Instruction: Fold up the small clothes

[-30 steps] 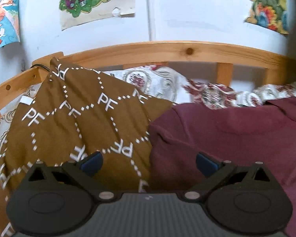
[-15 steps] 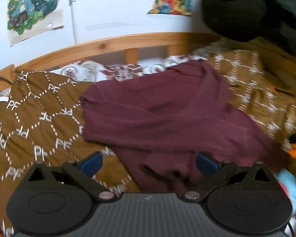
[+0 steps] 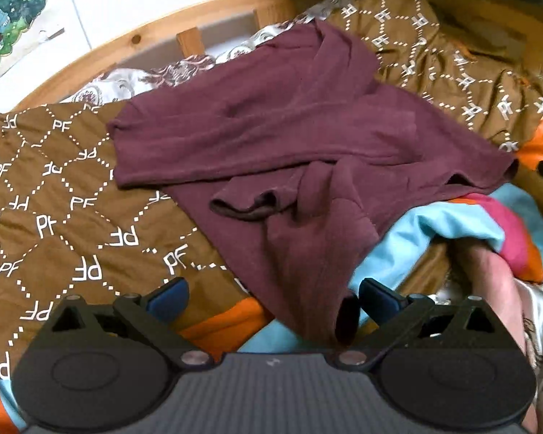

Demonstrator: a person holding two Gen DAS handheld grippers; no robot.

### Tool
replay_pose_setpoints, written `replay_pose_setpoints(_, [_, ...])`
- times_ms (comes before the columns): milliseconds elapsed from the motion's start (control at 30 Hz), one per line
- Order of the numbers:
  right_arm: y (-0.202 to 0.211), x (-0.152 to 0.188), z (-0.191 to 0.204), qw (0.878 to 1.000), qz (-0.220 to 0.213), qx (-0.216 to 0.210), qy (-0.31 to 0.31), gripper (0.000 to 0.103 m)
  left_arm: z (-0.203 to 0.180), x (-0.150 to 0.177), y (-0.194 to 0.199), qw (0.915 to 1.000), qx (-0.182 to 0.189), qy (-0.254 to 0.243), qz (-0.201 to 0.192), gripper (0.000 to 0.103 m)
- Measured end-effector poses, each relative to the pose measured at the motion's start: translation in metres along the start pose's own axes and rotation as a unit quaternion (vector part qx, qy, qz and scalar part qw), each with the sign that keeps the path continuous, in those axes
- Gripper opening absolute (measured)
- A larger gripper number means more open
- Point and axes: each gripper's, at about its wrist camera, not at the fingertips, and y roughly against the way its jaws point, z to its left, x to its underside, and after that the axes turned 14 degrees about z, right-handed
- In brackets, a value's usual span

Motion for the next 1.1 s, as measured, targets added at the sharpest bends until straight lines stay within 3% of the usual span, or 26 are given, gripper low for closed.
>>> replay_pose_setpoints(200, [-0.001, 0.001, -0.002, 1.000, -0.006, 0.012, -0.001, 0.102, 0.000, 0.002, 0.002, 0.9999, -0.003, -0.001, -0.015, 0.085])
replay_pose_setpoints(400, [-0.036, -0.017, 0.005, 0.996, 0.092, 0.006, 0.019, 0.102, -0.004, 0.003, 0.009, 0.9989, -0.009, -0.012, -0.046, 0.075])
replay_pose_setpoints(533, [-0.047, -0.025, 0.024, 0.992, 0.088, 0.034, 0.083, 0.102, -0.012, 0.000, 0.005, 0.9988, -0.011, -0.027, -0.040, 0.073])
replay_pose_setpoints(700, [-0.064, -0.027, 0.059, 0.974, 0.067, 0.086, 0.199, 0.102, -0.025, -0.003, -0.009, 0.9980, -0.026, -0.057, -0.011, 0.071])
replay_pose_setpoints(767, [-0.067, -0.027, 0.066, 0.969, 0.053, 0.101, 0.219, 0.102, -0.024, -0.003, -0.009, 0.9982, -0.025, -0.052, -0.014, 0.068])
replay_pose_setpoints(833, [-0.067, -0.027, 0.066, 0.968, 0.041, 0.107, 0.221, 0.102, -0.020, -0.003, -0.009, 0.9989, -0.020, -0.039, -0.015, 0.057])
replay_pose_setpoints(867, [-0.066, -0.027, 0.065, 0.969, 0.037, 0.108, 0.218, 0.098, -0.019, -0.003, -0.009, 0.9992, -0.017, -0.033, -0.017, 0.053])
replay_pose_setpoints(933, [-0.063, -0.027, 0.061, 0.972, 0.030, 0.099, 0.210, 0.084, -0.015, -0.002, -0.006, 0.9992, -0.020, -0.022, -0.025, 0.032])
replay_pose_setpoints(1000, [-0.063, -0.028, 0.056, 0.976, 0.031, 0.089, 0.198, 0.046, -0.013, 0.000, -0.002, 0.9989, -0.026, -0.017, -0.035, 0.024])
replay_pose_setpoints(1067, [-0.065, -0.031, 0.053, 0.978, 0.043, 0.082, 0.186, 0.022, -0.012, 0.003, 0.003, 0.9984, -0.027, -0.016, -0.047, 0.016])
replay_pose_setpoints(1100, [-0.065, -0.032, 0.054, 0.979, 0.048, 0.075, 0.181, 0.017, -0.011, 0.004, 0.007, 0.9979, -0.032, -0.016, -0.054, 0.006])
